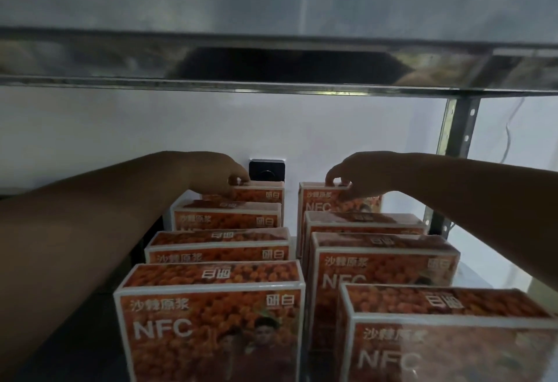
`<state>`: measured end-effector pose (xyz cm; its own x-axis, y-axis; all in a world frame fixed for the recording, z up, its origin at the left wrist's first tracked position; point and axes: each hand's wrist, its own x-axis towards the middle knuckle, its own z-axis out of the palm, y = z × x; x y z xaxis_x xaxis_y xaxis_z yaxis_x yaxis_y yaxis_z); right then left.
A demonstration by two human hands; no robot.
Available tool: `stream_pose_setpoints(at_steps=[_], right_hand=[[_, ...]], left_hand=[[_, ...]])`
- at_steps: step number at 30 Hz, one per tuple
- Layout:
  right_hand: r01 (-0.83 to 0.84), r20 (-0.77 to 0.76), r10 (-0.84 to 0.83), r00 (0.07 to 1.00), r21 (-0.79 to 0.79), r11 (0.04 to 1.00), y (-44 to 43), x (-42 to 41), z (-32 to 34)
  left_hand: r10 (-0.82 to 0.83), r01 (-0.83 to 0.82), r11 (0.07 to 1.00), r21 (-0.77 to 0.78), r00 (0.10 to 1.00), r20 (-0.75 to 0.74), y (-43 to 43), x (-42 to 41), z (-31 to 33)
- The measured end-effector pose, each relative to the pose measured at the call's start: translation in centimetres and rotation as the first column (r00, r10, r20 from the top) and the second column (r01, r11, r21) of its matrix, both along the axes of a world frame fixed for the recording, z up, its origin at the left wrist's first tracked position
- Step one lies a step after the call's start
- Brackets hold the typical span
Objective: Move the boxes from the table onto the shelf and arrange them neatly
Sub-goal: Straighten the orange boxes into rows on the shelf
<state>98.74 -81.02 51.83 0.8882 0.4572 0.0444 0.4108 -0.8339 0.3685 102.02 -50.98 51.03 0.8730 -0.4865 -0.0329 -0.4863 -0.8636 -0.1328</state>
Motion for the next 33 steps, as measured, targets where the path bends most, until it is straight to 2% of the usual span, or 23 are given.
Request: stream_pose_setpoints(at_steps=[7,11,16,28,33], right_hand=[[0.029,-0.107,-0.013,0.994,0.151,0.988,-0.7,1.8,-0.3],[-0.003,-0.045,0.002,0.999,-0.027,1.0,-0.5,2.1,-0.6],[-0.006,-0.039,0.005,0.999,-0.021,1.0,-0.7,1.9,-0.6],[0.024,-0.133,0.006,0.991,0.223,0.974,-0.5,1.2,-0.6],[0.037,-0.208,0.023,0.978,0.281,0.959,-0.8,-0.2,-0.2]], left_hand=[[0.035,-0.035,0.999,-0.002,0.999,0.031,-0.3,0.0,-0.4],[0.043,-0.043,0.999,0.0,0.999,0.033,-0.2,0.0,-0.4],[0.038,-0.038,0.999,-0.003,0.999,0.034,0.1,0.3,-0.5],[0.046,-0.046,0.999,0.016,0.999,0.004,0.3,-0.1,-0.3],[0.04,-0.034,0.997,-0.069,0.995,0.086,1.5,-0.7,0.3]])
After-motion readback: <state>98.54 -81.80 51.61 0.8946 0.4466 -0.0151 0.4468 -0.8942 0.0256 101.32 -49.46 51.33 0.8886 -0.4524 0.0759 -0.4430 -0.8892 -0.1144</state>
